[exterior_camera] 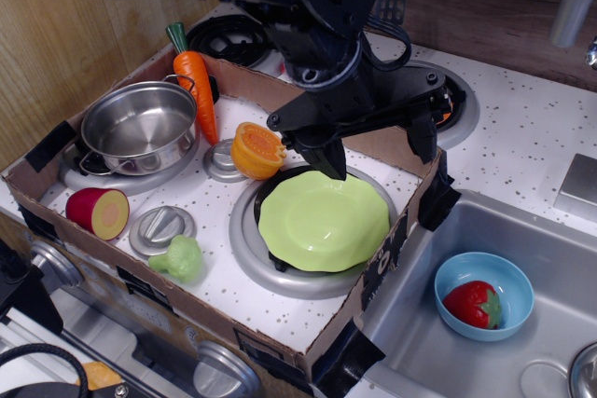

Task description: Put carrot on plate

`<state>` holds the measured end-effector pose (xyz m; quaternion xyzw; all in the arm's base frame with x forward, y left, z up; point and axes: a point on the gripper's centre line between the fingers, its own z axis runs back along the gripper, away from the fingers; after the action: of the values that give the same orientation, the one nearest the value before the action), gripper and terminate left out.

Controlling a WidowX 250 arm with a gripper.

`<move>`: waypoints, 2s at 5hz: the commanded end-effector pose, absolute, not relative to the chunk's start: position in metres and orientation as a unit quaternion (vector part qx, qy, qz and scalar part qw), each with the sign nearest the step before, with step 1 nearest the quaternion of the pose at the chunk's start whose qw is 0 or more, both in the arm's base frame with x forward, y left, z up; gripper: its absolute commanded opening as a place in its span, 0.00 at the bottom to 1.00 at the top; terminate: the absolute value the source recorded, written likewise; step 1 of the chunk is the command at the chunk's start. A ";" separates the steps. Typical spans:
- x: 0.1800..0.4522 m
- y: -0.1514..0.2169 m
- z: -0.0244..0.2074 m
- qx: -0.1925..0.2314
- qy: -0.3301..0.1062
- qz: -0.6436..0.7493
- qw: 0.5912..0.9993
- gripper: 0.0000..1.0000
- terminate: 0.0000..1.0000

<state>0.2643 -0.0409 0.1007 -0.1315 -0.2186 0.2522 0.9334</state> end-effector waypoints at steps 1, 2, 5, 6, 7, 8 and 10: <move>0.264 -0.041 0.101 -0.131 -0.219 0.252 0.933 1.00 0.00; 0.286 -0.010 0.099 -0.120 -0.231 0.252 0.932 1.00 0.00; 0.352 0.094 0.129 -0.058 -0.276 0.276 0.919 1.00 0.00; 0.363 0.129 0.136 -0.028 -0.295 0.255 0.921 1.00 0.00; 0.373 0.162 0.145 0.011 -0.303 0.236 0.923 1.00 0.00; 0.364 0.183 0.137 0.016 -0.313 0.247 0.917 1.00 0.00; 0.348 0.210 0.114 0.005 -0.278 0.185 0.942 1.00 0.00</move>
<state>0.3440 0.2051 0.0867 -0.0086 -0.2530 0.1877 0.9491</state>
